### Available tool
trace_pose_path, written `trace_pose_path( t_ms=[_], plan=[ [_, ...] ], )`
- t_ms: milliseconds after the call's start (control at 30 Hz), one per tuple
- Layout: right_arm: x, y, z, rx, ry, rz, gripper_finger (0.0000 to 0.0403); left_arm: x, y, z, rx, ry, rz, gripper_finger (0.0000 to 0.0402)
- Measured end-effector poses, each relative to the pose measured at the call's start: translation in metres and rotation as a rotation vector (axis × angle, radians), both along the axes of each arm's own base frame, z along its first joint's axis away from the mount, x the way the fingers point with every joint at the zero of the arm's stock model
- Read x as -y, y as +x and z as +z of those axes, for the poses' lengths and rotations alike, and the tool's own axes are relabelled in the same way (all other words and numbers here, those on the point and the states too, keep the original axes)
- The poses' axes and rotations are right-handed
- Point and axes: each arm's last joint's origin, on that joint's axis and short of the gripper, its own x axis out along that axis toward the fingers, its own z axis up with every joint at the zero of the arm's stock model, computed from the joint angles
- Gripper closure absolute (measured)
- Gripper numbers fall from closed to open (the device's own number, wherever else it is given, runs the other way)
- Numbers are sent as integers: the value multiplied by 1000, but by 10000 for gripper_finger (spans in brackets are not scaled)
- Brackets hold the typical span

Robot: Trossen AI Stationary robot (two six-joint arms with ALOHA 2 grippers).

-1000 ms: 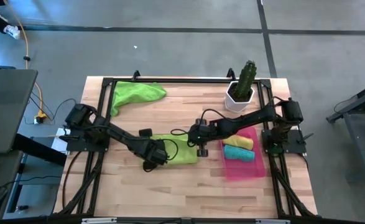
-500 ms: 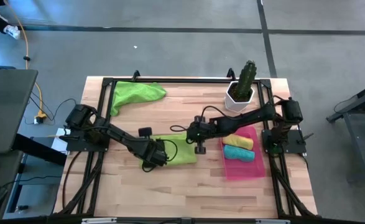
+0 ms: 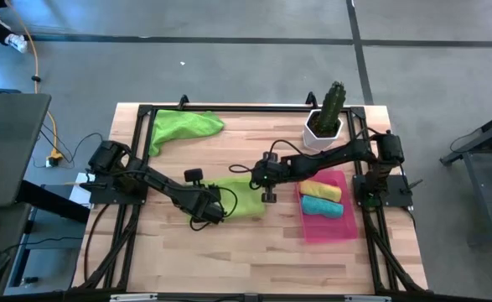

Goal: Roll microfiber towels into tight, uniform cylinder then place into a basket
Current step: Fold the bottom light green microfiber towel

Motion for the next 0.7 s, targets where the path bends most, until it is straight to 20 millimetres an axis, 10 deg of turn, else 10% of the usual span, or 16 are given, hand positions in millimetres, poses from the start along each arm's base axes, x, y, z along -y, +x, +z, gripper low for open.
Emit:
trace_pose_path(
  t_ms=[700],
  plan=[
    [9, 7, 16, -16, -107, 14, 402, -10, 2, 10, -8, 105, 9, 401]
  ],
)
